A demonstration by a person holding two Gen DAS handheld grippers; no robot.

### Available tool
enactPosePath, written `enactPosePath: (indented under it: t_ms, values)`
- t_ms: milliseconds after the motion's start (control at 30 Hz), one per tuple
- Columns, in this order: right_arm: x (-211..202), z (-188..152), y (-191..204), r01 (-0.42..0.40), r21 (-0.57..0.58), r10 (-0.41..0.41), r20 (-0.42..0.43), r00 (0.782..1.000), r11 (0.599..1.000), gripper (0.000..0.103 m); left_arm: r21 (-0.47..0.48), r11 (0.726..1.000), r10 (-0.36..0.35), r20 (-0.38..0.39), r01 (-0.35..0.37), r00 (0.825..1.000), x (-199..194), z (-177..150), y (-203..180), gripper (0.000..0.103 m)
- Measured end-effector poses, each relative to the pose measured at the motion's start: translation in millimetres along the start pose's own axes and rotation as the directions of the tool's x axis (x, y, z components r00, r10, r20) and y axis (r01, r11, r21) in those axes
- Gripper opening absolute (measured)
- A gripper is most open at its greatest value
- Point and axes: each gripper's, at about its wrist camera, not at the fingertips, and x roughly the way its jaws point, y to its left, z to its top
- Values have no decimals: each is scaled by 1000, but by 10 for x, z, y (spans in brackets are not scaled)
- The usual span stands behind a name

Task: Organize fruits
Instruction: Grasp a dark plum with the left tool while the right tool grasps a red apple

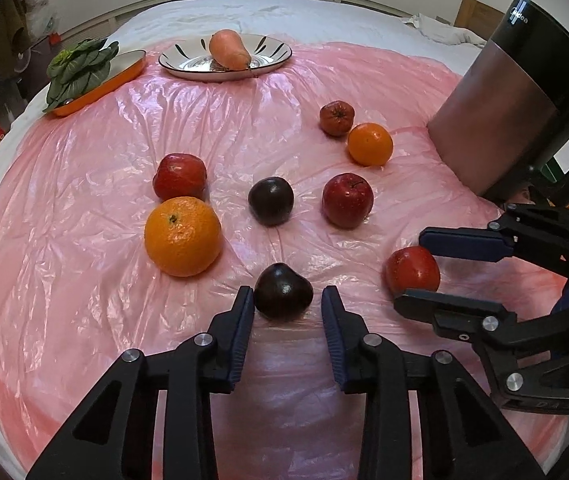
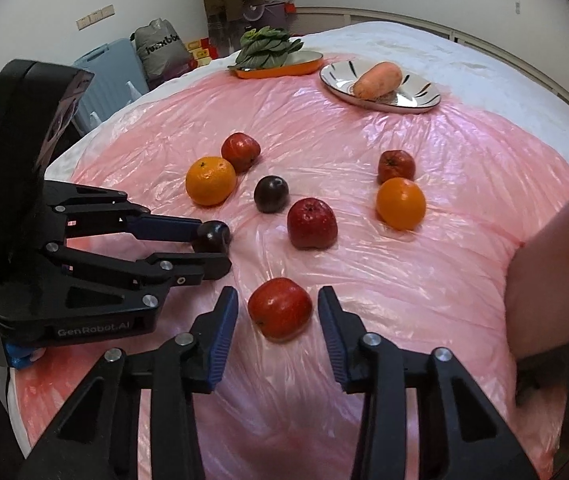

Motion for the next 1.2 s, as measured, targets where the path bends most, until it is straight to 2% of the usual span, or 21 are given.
enactPosePath:
  t_ms: [67,267,333,800,867,1200]
  values:
    - [49,1,1,-11,-11,10,-12,1000,1000,39,0,1000,-2,-1,2,1000,16,3,9,28]
    - [146,-13,-9,-33,-22,32,-34,999,999,38,13,1000,6,-10,-6,1000,83,20,10,27]
    - [154,-25,-3,-30,-33,29,-39,999,999,33,22,1000,10,-10,-10,1000,95,30,1,27]
    - [123,-57,-35,-55,-18,54,-12,998,998,32,14,1000,23,-11,-23,1000,133,123,-8,29]
    - [120,-66,-36,-56,-15,56,-6,998,998,32,13,1000,22,-14,-22,1000,142,116,-6,26]
    - [47,-65,-19,-49,-8,49,18,999,999,32,-1,1000,17,27,-17,1000,21,49,16,24]
